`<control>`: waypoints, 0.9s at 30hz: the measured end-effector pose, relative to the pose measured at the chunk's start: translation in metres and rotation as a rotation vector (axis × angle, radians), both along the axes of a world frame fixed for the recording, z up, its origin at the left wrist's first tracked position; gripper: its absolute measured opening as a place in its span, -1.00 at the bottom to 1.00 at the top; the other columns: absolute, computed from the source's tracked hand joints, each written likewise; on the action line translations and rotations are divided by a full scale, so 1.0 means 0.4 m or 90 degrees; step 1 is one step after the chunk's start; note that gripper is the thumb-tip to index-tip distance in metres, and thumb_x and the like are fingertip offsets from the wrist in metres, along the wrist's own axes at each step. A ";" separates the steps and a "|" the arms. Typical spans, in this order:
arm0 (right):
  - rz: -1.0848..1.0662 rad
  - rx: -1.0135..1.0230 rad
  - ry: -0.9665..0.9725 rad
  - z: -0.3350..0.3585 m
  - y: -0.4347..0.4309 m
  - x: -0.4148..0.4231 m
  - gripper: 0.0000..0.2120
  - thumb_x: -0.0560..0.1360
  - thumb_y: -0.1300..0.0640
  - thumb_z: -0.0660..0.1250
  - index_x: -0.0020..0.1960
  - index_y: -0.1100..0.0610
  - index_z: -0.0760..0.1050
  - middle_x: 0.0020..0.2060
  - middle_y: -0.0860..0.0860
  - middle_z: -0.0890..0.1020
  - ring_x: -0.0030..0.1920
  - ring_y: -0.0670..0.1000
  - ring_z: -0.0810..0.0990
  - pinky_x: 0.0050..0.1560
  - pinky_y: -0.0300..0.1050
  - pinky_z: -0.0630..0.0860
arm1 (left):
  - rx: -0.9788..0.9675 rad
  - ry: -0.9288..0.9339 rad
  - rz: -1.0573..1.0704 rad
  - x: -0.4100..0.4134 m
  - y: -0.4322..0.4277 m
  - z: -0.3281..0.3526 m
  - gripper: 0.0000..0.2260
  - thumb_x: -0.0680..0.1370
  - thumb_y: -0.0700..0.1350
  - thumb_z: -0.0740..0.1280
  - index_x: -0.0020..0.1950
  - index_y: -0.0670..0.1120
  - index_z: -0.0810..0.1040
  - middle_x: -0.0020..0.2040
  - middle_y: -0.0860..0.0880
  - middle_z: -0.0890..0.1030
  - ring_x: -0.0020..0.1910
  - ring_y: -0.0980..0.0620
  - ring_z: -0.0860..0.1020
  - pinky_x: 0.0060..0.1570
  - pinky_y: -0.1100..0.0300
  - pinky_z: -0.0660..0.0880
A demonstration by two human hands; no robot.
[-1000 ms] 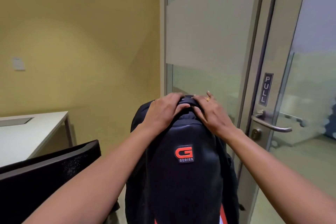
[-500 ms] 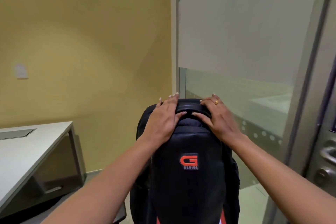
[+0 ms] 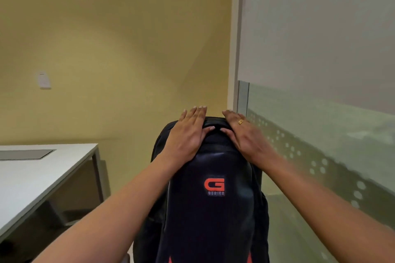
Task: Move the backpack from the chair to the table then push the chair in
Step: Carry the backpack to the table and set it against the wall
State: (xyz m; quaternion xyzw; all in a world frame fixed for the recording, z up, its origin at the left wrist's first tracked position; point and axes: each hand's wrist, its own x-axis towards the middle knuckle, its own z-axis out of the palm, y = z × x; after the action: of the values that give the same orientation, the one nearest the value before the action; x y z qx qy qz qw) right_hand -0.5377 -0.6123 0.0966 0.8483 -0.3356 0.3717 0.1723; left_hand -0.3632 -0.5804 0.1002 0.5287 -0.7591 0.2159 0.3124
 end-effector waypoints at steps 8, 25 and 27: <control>0.107 0.010 0.028 0.012 -0.324 0.094 -0.54 0.56 0.11 0.19 0.36 0.35 0.24 0.27 0.32 0.43 0.27 0.27 0.42 0.33 -0.01 0.19 | -0.004 0.058 0.094 0.076 -0.244 -0.009 -0.50 0.58 0.00 0.12 0.43 -0.26 0.18 0.41 -0.24 0.34 0.43 -0.15 0.27 0.44 0.11 0.06; 0.295 -0.013 0.008 0.000 -0.941 0.538 -0.67 0.52 0.19 0.25 0.19 0.37 0.41 0.01 0.31 0.61 -0.06 0.29 0.62 -0.09 0.14 0.57 | 0.036 0.046 0.285 0.469 -0.769 -0.015 -0.60 0.59 0.02 0.10 0.32 -0.20 0.34 0.27 -0.18 0.50 0.28 -0.13 0.40 0.34 0.09 0.16; 0.316 -0.031 0.005 0.000 -0.998 0.607 -0.67 0.50 0.17 0.25 0.17 0.37 0.43 0.03 0.30 0.61 -0.04 0.28 0.62 -0.07 0.13 0.57 | 0.036 0.038 0.312 0.527 -0.806 -0.009 -0.63 0.59 0.01 0.11 0.26 -0.21 0.40 0.20 -0.18 0.54 0.20 -0.15 0.45 0.27 0.07 0.24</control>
State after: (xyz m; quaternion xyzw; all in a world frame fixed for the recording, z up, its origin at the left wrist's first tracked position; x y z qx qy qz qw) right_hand -0.2950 -1.0115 0.0967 0.9017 -0.1072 0.4074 0.0976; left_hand -0.1524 -0.9028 0.0965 0.7119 -0.6041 0.2482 0.2584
